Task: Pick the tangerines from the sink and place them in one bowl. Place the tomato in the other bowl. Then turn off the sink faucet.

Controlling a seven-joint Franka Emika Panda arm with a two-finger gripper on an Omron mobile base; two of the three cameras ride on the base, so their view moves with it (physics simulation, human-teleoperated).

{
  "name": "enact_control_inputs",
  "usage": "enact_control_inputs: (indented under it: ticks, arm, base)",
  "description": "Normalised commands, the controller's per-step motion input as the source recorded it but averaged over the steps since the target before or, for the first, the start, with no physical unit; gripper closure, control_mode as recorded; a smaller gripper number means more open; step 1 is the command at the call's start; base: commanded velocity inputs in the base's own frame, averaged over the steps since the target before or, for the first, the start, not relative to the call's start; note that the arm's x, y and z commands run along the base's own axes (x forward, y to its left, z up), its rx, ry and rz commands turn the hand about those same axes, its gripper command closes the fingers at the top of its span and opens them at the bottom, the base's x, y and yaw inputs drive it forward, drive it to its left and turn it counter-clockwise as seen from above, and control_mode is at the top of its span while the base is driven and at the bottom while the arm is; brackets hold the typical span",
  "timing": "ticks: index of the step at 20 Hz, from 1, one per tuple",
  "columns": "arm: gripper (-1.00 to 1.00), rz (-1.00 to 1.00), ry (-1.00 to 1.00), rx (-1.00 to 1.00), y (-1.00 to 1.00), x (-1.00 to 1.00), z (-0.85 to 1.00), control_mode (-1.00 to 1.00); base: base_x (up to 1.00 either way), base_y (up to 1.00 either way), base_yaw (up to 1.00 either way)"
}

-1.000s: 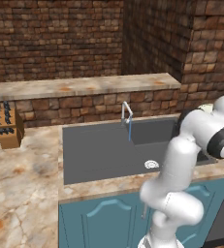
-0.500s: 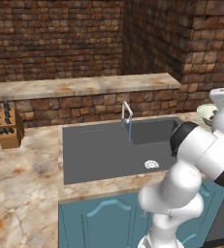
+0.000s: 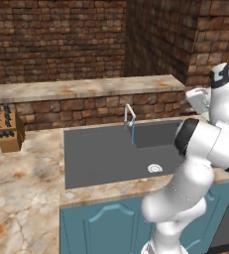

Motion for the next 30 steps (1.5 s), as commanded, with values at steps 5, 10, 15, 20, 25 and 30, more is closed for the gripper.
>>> enact_control_inputs:
  ticks: [5, 10, 15, 20, 25, 30]
  arm:
    - [-1.0, 0.6, 0.0, 0.04, -0.03, 0.4, -0.04, -1.0]
    - [-1.0, 0.74, -0.21, 0.17, -0.19, 0.18, -0.21, -1.0]
    - [-1.0, 0.56, -0.55, 0.13, -0.08, 0.01, -0.41, -1.0]
    - [-1.0, 0.27, -0.82, 0.04, 0.03, -0.05, -0.51, -1.0]
    - [-1.0, 0.03, -0.92, 0.0, 0.33, -0.15, -0.56, -1.0]
    - [-1.0, -0.36, -0.73, 0.0, 0.67, -0.27, -0.09, -1.0]
  base:
    - [0.0, 0.0, 0.0]
    - [0.0, 0.0, 0.0]
    - [0.0, 0.0, 0.0]
    - [0.0, 0.0, 0.0]
    - [0.0, 0.0, 0.0]
    - [0.0, 0.0, 0.0]
